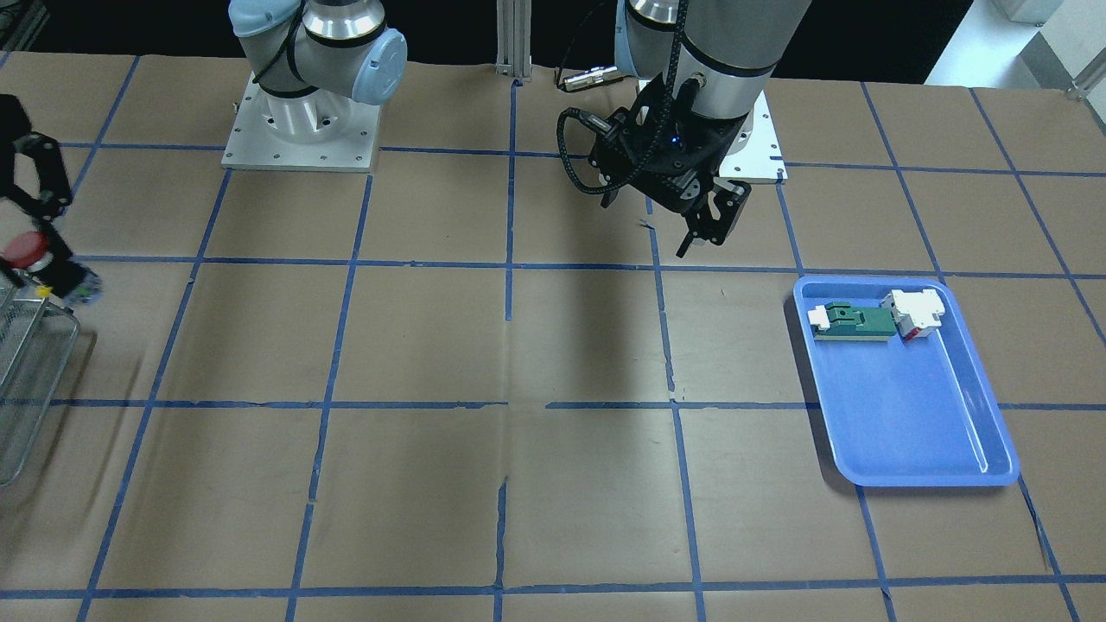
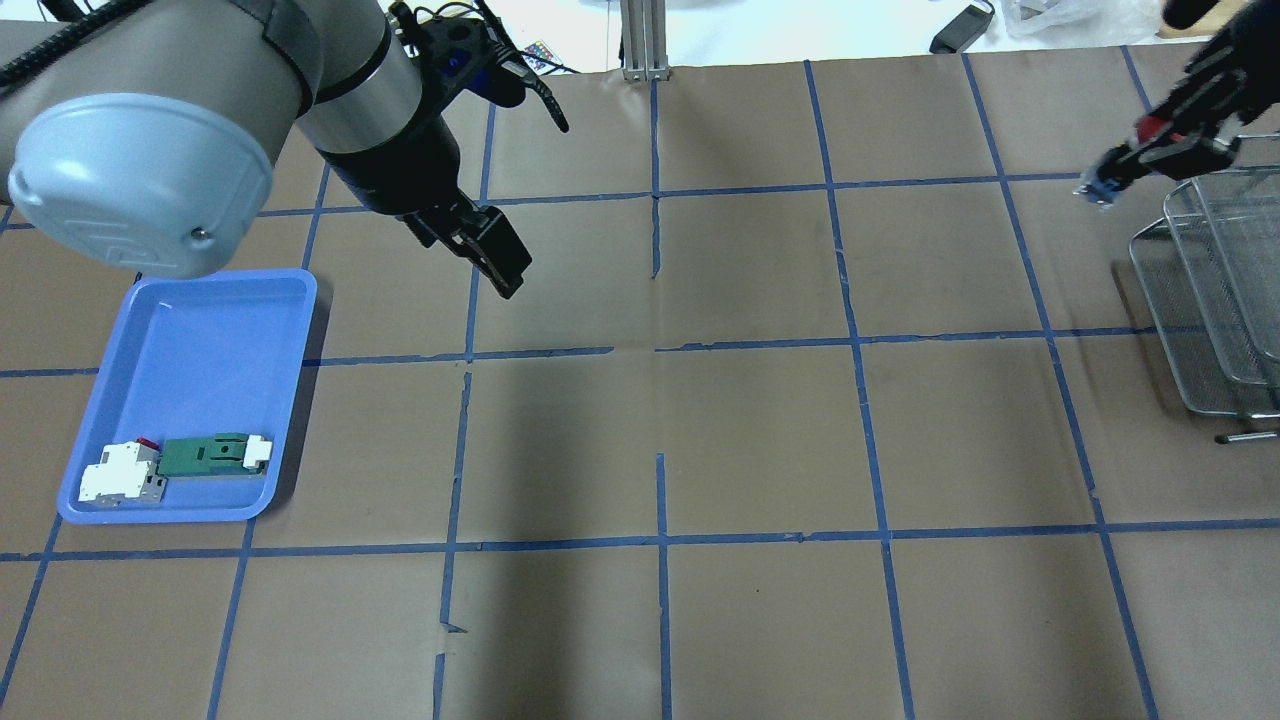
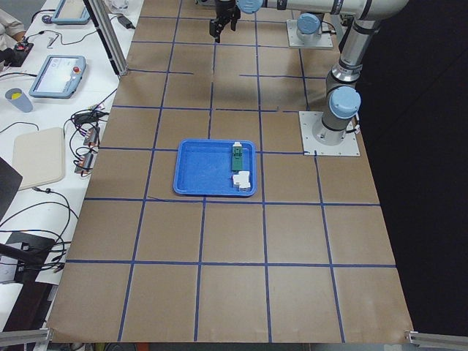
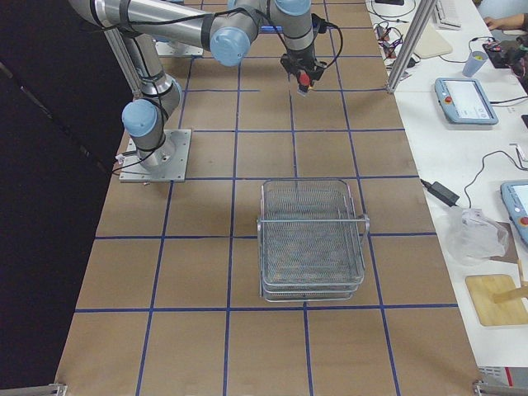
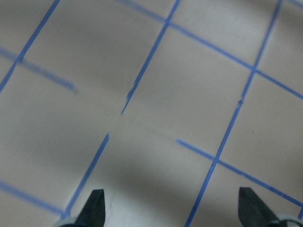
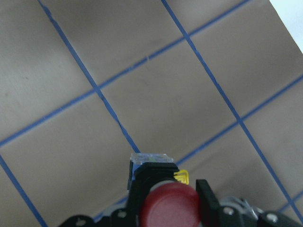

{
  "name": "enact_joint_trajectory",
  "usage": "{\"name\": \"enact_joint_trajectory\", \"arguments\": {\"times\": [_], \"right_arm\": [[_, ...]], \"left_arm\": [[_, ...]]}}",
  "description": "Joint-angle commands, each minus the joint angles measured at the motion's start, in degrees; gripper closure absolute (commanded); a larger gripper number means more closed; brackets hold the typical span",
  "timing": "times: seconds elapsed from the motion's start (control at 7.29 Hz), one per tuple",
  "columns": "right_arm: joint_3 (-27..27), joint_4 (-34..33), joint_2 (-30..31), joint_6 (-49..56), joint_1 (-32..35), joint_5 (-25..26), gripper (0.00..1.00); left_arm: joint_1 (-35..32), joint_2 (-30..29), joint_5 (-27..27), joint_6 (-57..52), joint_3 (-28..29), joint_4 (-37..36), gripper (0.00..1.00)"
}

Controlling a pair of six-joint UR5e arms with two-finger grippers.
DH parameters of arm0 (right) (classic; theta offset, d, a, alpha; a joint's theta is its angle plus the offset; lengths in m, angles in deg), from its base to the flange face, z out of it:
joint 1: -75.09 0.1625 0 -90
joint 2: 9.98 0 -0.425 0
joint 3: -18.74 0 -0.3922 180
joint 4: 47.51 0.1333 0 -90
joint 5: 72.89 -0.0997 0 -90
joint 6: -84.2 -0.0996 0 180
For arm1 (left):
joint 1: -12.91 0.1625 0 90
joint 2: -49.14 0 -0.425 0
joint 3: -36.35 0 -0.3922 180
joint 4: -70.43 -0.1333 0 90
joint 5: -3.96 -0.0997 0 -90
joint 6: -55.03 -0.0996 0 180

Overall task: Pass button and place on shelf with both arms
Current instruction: 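Carry the button with the right gripper over the wire mesh basket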

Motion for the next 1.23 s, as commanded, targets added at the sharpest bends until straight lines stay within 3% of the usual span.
{"name": "enact_joint_trajectory", "arguments": {"times": [0.0,0.27,0.55,1.1], "right_arm": [[0.76,-1.54,-0.25,0.94,-5.88,12.32,1.00],[0.67,-8.81,-4.87,6.28,-6.78,20.84,1.00],[0.41,-14.27,-8.93,5.25,-7.04,21.50,1.00],[-0.12,-17.08,-13.33,0.42,-10.11,19.74,1.00]], "left_arm": [[0.08,0.35,-4.32,12.73,0.13,-0.41,0.00],[0.43,0.35,-5.49,12.58,-0.04,-0.50,0.00],[0.61,0.26,-5.49,12.41,-0.04,-0.41,0.00],[0.69,-0.17,-5.41,12.41,0.57,-0.41,0.00]]}}
